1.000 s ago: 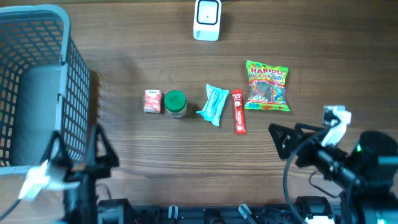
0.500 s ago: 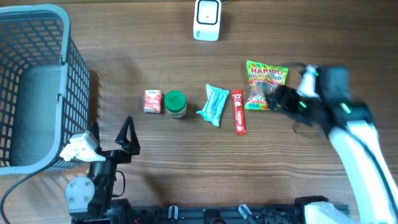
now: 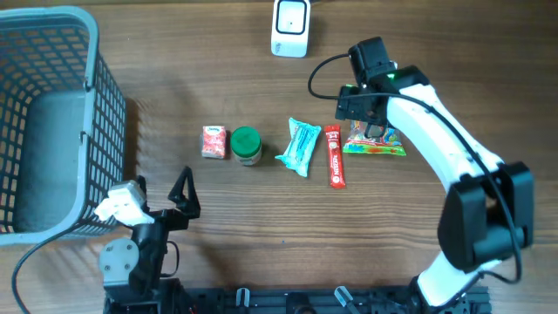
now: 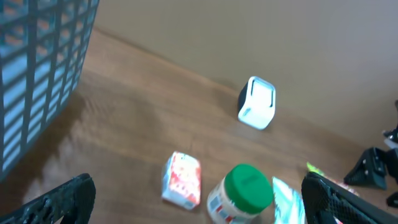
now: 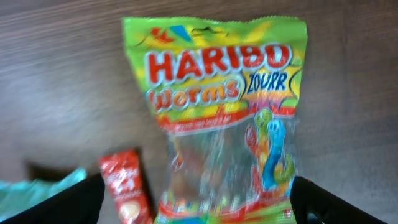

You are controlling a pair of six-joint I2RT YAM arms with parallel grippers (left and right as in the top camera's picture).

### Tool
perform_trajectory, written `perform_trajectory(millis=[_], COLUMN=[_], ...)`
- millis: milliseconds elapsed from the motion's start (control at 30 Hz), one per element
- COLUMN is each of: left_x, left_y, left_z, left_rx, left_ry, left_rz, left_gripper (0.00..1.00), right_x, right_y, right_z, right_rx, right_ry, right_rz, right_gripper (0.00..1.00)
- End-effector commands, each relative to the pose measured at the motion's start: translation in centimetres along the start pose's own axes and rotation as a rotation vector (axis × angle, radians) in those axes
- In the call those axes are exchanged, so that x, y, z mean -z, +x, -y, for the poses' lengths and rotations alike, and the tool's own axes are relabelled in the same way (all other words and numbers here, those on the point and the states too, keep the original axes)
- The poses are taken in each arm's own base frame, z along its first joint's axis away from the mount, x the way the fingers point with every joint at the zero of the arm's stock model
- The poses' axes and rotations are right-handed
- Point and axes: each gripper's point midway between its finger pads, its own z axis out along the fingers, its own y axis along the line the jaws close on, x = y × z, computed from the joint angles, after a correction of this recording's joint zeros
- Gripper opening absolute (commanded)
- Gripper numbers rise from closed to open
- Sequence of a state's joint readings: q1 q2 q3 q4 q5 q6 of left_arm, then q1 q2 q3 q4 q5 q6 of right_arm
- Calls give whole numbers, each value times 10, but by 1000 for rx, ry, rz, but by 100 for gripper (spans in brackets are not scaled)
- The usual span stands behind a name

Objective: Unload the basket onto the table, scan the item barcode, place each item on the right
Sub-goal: 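Reach right gripper to Haribo Worms bag and grasp it, then carry Haribo bag with right gripper to scanner and hold it there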

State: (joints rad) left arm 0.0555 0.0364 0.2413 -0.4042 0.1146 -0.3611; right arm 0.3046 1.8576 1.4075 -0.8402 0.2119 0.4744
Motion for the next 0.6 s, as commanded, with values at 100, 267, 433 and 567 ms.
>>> perform_trajectory(millis=[100,267,433,567], left_x=[-2,-2,-1,-2], left_y=[17,21,30,31], left_z=[-7,-8,-13,-17], left_rx=[0,2,7,6], left_ry=[-16,-22,-40,-59], left_rz=[-56,-70,-109,-107], left_gripper=[100,100,100,100], right_x=[-15,-42,-72,-82], right_y=[-11,2,21,26], right_z=[8,11,14,14], right_rx=[52,67,88,93], right_ry=[74,125,163,173], right_rz=[22,-37,-117,-137], right_gripper=[96,96,95,85])
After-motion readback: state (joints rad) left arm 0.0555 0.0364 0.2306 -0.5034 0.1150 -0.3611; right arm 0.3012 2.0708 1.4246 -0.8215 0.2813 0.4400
